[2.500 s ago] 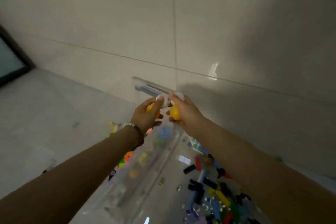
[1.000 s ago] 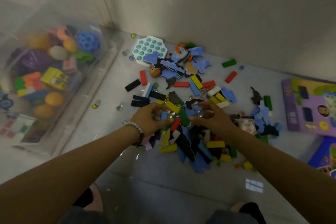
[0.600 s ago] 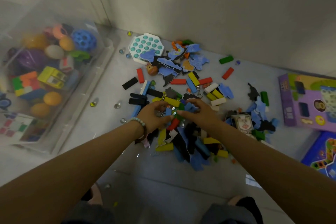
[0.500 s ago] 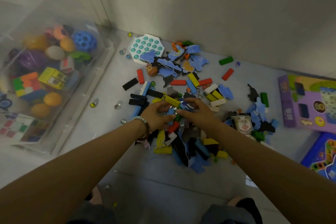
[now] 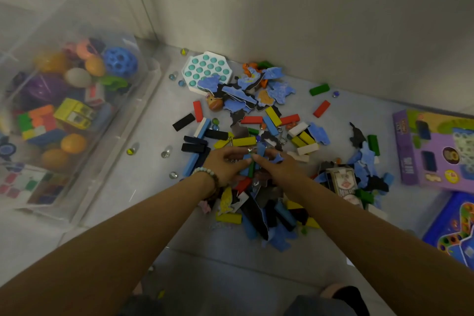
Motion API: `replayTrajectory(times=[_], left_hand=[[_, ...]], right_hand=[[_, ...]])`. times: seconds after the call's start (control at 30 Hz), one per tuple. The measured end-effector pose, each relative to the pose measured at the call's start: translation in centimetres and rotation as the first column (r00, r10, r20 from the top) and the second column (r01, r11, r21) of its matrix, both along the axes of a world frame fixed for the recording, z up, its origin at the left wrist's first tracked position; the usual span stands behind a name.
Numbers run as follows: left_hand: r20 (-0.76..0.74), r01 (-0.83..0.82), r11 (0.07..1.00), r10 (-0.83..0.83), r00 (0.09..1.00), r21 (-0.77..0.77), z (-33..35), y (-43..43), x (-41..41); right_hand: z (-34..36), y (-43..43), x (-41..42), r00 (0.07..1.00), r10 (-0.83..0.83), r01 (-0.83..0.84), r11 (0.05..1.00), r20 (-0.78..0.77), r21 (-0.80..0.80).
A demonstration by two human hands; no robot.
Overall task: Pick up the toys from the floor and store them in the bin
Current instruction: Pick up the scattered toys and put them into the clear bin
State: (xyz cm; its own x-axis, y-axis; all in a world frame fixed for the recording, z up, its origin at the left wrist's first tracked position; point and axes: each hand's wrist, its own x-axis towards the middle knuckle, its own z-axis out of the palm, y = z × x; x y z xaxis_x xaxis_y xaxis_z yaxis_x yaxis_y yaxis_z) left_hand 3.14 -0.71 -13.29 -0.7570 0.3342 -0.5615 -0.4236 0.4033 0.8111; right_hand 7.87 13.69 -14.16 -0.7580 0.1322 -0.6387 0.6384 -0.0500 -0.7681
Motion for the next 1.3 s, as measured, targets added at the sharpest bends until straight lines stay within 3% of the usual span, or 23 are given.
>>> replayTrajectory(times=[0.2,0.4,0.57,0.67,0.77,0.93,1.07,1.2,1.3], left_hand=[[-0.018,-0.043,0.996,0.044,0.999,0.082,1.8,-0.6,-0.5],[-0.137,-0.081,0.985,0.102,0.985,0.15,10.3,-2.7,-4.3],[-0.357,-0.114,0.98,0.167,0.919,0.163,20.6,-10.7,-9.3],[-0.417,-0.185,0.97,0.236,0.878,0.159,24.9,-18.0,-11.6],[-0.412,-0.299,0.949,0.315,0.855,0.105,25.9,-24.7,-12.9],[-0.323,-0.411,0.907,0.362,0.874,-0.095,22.0,-30.6,-13.2],[-0.392,-0.414,0.866,0.29,0.873,-0.281,20.1,-30.7,-14.0],[-0.493,-0.327,0.912,0.172,0.853,-0.246,21.0,-26.2,-14.4],[-0.548,-0.173,0.95,0.004,0.837,-0.258,21.4,-20.4,-14.0]], right_hand=[[1.6,0.3,-0.4,0.999,-0.047,0.046,0.985,-0.004,-0.168],[10.5,-1.8,-5.1,0.978,-0.018,-0.021,0.983,-0.207,-0.183],[21.0,-8.9,-12.1,0.928,0.102,-0.163,0.976,-0.359,-0.144],[25.1,-15.9,-15.9,0.89,0.168,-0.249,0.958,-0.424,-0.143],[26.8,-23.0,-18.4,0.896,0.247,-0.329,0.928,-0.37,-0.177],[25.4,-28.8,-19.8,0.886,0.451,-0.463,0.873,-0.108,-0.153],[24.8,-25.9,-20.1,0.881,0.454,-0.461,0.887,-0.128,-0.023],[25.3,-18.1,-19.3,0.905,0.347,-0.349,0.936,-0.247,0.038],[24.2,-11.2,-16.9,0.926,0.32,-0.29,0.943,-0.2,0.165]])
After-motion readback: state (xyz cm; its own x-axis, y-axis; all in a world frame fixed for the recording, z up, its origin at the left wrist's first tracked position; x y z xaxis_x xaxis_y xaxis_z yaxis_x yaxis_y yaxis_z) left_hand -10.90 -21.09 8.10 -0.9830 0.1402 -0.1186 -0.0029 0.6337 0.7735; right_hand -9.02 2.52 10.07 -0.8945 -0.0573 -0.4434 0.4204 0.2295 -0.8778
